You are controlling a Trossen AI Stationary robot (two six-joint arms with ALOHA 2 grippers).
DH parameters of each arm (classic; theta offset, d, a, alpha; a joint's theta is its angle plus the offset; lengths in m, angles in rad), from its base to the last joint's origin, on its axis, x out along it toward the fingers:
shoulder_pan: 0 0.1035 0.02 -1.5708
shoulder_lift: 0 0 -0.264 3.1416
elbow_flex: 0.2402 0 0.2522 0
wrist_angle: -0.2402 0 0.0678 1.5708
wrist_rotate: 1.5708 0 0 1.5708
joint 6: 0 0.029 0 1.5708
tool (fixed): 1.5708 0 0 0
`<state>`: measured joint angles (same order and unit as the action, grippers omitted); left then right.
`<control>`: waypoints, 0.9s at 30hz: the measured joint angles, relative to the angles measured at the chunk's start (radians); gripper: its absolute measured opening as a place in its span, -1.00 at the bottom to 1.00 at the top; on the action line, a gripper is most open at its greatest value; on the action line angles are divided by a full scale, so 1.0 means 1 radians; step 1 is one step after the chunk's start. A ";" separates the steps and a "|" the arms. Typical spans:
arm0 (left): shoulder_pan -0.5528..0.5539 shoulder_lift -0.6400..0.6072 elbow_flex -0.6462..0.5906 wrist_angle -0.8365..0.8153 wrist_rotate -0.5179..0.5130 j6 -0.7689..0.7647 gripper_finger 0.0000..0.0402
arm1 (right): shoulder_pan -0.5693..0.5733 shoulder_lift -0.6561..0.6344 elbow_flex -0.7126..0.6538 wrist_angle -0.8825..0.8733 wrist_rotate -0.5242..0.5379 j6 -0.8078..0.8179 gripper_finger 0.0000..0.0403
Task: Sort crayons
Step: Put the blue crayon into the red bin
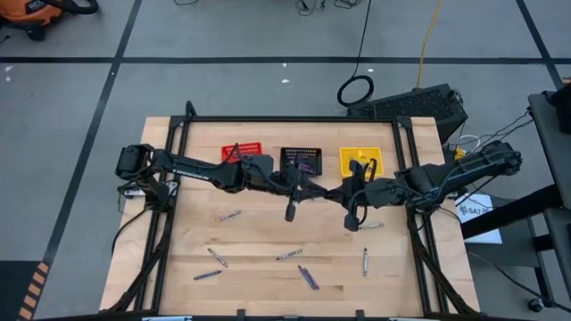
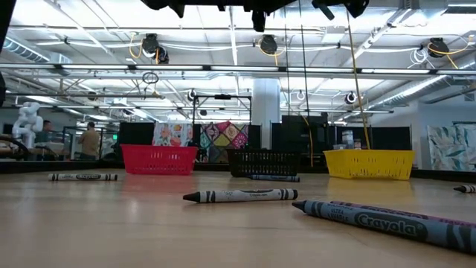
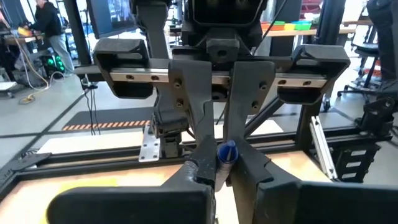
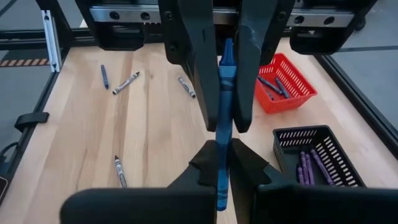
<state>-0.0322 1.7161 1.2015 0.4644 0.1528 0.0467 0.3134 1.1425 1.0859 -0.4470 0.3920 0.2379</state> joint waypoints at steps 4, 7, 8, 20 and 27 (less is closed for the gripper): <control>0.000 0.000 0.000 -0.001 0.000 0.016 -0.91 | 0.000 0.001 0.000 0.000 0.000 0.003 -1.00; 0.000 0.000 0.000 -0.006 0.000 0.021 -0.92 | 0.000 0.001 0.000 0.000 0.000 0.008 -0.94; 0.001 0.000 0.000 -0.009 0.000 0.022 -0.92 | 0.000 0.001 0.000 -0.001 0.000 0.008 -0.92; 0.059 -0.010 -0.001 -0.252 -0.053 0.088 -0.92 | -0.001 0.001 0.000 -0.064 0.003 0.037 -0.51; 0.120 -0.072 -0.001 -0.579 -0.092 0.175 -0.93 | -0.001 0.001 0.000 -0.139 0.002 0.068 -0.39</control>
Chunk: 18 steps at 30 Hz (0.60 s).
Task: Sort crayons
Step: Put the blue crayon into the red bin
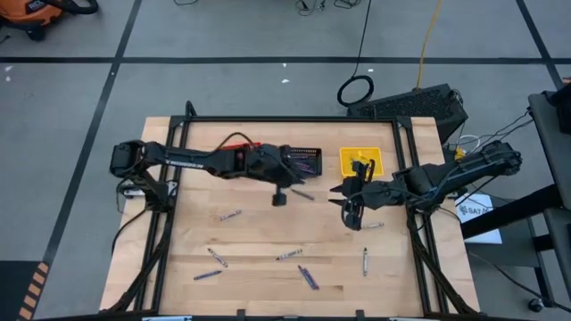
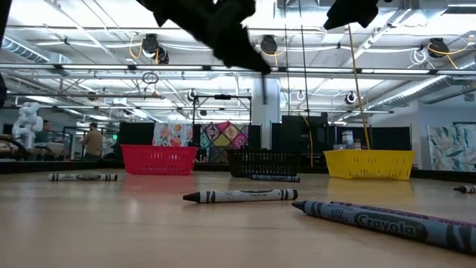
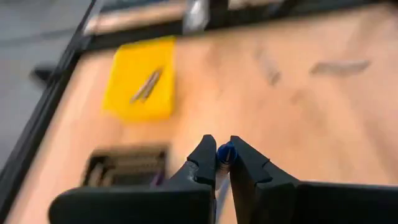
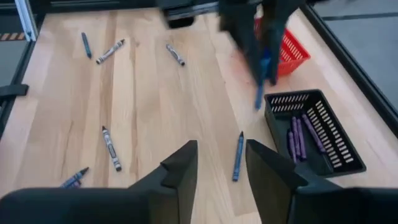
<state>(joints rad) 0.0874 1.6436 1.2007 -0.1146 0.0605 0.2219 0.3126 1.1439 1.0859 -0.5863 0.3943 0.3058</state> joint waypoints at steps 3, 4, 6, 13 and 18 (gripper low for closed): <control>0.034 -0.037 0.000 -0.151 -0.054 0.020 -0.93 | 0.000 0.000 0.000 -0.006 -0.002 0.000 -0.39; 0.044 -0.047 0.000 -0.199 -0.068 0.024 -0.93 | 0.000 0.000 0.000 -0.008 -0.001 0.000 -0.39; 0.063 -0.067 0.000 -0.275 -0.099 0.027 -0.93 | 0.000 0.000 0.000 -0.018 -0.002 0.000 -0.40; 0.145 -0.107 0.001 -0.552 -0.137 0.051 -0.93 | 0.000 0.005 0.000 -0.056 -0.002 0.017 -0.40; 0.207 -0.104 -0.001 -0.754 -0.137 0.049 -0.93 | 0.000 0.018 0.000 -0.065 -0.002 0.025 -0.40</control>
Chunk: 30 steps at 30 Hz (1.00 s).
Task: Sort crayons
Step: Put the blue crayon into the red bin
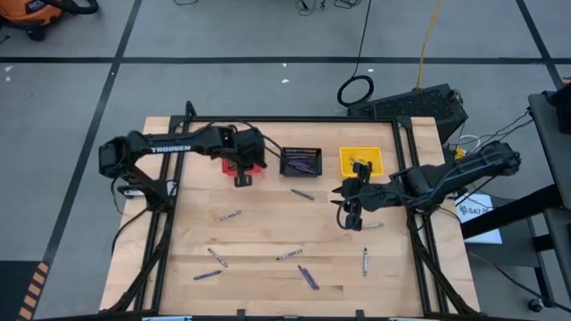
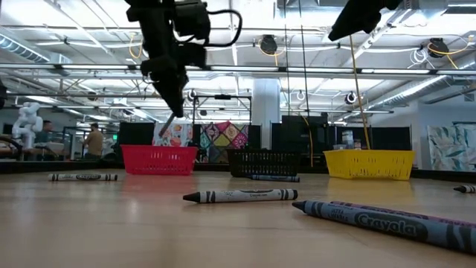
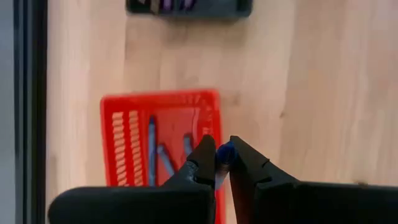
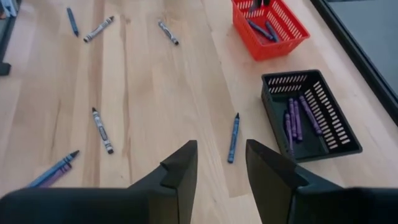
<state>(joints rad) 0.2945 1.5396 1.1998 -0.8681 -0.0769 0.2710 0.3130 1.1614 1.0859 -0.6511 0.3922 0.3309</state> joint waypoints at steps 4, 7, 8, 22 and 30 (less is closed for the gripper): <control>0.042 0.001 -0.027 -0.008 0.000 0.002 -0.93 | 0.000 0.017 0.000 -0.006 0.001 -0.001 -0.40; 0.075 0.000 -0.045 0.000 -0.001 0.018 -0.93 | 0.000 0.034 0.000 -0.010 0.000 -0.002 -0.40; 0.083 0.006 -0.048 -0.001 -0.002 0.028 -0.93 | 0.000 0.041 0.000 -0.012 0.000 -0.002 -0.40; 0.139 0.059 -0.049 0.052 0.012 0.032 -0.87 | 0.000 0.085 0.000 -0.016 0.000 0.024 -0.40; 0.138 0.141 -0.049 0.015 0.006 0.060 -0.87 | 0.000 0.085 0.000 -0.015 0.000 0.024 -0.40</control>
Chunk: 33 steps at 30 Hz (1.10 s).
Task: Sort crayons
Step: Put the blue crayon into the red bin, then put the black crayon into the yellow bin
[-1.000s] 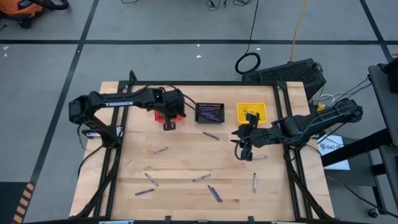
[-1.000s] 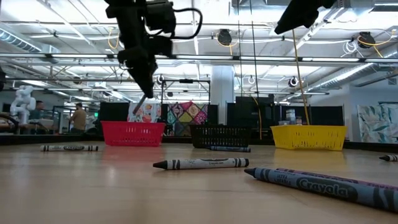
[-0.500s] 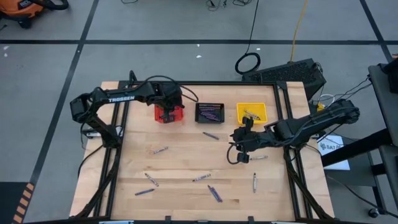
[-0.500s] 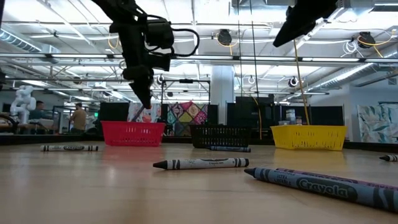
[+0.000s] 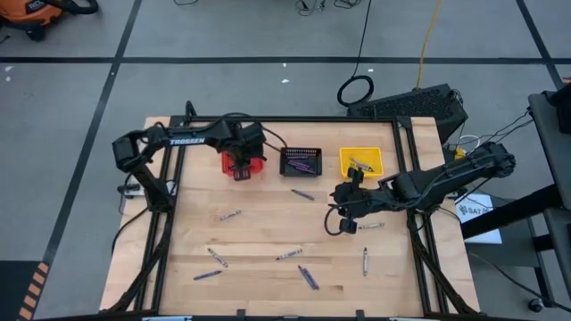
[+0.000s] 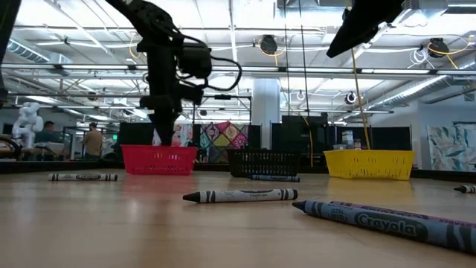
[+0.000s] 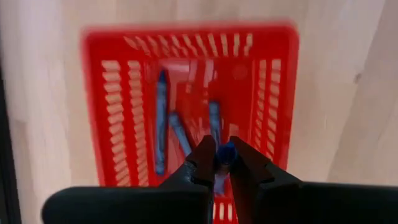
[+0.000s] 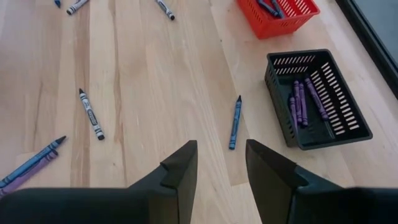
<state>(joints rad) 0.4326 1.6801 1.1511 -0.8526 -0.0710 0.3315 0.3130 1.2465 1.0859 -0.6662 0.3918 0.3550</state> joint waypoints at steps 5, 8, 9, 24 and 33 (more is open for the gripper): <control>-0.001 0.047 0.000 -0.002 -0.012 0.016 -0.87 | 0.000 0.000 0.000 -0.005 0.000 0.001 -0.40; -0.001 0.057 0.000 -0.002 -0.013 0.016 -0.87 | 0.000 0.000 0.000 -0.008 0.000 0.002 -0.40; -0.001 0.060 0.000 0.001 -0.013 0.017 -0.87 | 0.000 0.000 0.000 -0.008 0.000 0.001 -0.40; -0.010 0.062 0.000 0.008 0.036 0.075 -0.61 | 0.000 0.000 0.000 -0.009 0.000 0.003 -0.40; -0.033 0.062 0.027 -0.074 -0.013 -0.042 -0.48 | 0.000 0.000 0.000 -0.035 0.000 0.003 -0.40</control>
<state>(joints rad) 0.3995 1.7416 1.1779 -0.9266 -0.0836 0.2898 0.3130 1.2465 1.0859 -0.7010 0.3916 0.3582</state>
